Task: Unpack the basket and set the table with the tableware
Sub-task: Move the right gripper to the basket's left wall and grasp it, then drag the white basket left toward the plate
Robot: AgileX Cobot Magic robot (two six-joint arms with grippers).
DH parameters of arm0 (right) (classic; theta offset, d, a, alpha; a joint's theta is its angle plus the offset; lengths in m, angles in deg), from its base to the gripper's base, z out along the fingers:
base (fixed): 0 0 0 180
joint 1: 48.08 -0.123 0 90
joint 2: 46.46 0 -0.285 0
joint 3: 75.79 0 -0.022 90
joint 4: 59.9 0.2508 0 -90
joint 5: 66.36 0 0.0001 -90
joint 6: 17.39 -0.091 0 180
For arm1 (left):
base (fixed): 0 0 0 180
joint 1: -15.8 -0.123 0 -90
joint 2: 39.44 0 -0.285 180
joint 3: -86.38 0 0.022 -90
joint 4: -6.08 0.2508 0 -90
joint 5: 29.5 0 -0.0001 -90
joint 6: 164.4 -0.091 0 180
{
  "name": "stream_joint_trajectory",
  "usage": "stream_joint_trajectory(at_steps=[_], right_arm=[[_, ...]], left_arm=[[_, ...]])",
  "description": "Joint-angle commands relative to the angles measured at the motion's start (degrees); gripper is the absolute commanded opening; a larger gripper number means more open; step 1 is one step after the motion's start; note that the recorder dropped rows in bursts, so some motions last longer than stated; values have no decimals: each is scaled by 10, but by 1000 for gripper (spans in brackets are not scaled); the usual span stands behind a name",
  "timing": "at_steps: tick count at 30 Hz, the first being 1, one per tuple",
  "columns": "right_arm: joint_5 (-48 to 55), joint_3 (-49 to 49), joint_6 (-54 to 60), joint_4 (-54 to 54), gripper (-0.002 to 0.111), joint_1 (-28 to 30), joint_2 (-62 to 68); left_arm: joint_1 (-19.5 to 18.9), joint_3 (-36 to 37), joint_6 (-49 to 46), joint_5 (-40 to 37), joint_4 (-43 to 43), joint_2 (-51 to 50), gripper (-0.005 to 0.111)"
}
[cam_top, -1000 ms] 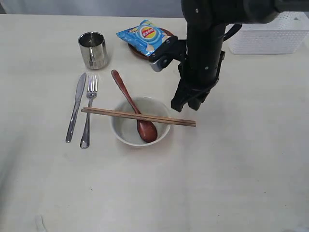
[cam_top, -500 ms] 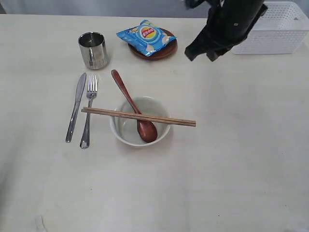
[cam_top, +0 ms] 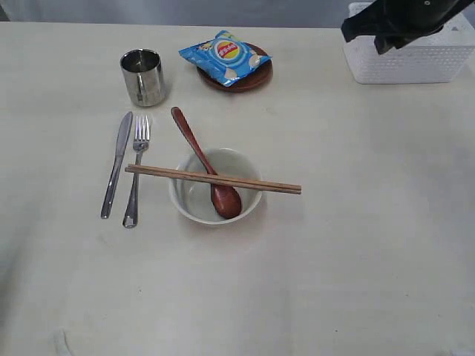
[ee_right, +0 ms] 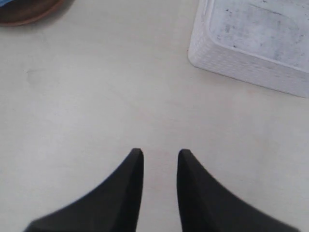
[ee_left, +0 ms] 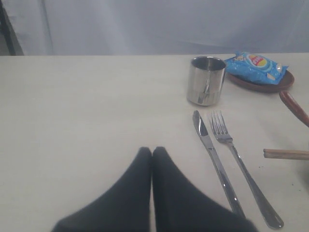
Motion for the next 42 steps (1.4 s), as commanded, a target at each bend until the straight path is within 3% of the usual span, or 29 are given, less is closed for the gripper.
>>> stream_joint_trajectory(at_steps=[1, 6, 10, 14, 21, 30, 33, 34, 36, 38, 41, 42], right_arm=[[-30, 0, 8, -3, 25, 14, -1], [-121, 0, 31, -2, 27, 14, -1], [-163, -14, 6, -2, 40, 14, 17], [-120, -73, -19, -2, 47, 14, 79], [-21, -322, -70, -54, 46, 28, 274], [-1, -428, -62, -45, 46, 45, 396], [8, -427, -48, -37, 26, 45, 417], [27, -427, -30, -32, 11, 45, 421], [54, -427, 11, -11, 0, 45, 417], [101, -427, 100, 39, 0, 45, 398], [229, -427, 335, 190, 0, 45, 365], [229, -415, 343, 228, 0, 45, 355]], left_arm=[[-1, 2, 2, 6, 5, 1, 0], [-1, 2, 2, 6, 5, 1, 0], [-1, 2, 2, 6, 5, 1, 0], [-1, 2, 2, 6, 5, 1, 0], [-1, 2, 2, 6, 5, 1, 0], [-1, 2, 2, 6, 5, 1, 0], [-1, 2, 2, 6, 5, 1, 0], [-1, 2, 2, 6, 5, 1, 0], [-1, 2, 2, 6, 5, 1, 0], [-1, 2, 2, 6, 5, 1, 0], [-1, 2, 2, 6, 5, 1, 0], [-1, 2, 2, 6, 5, 1, 0]])
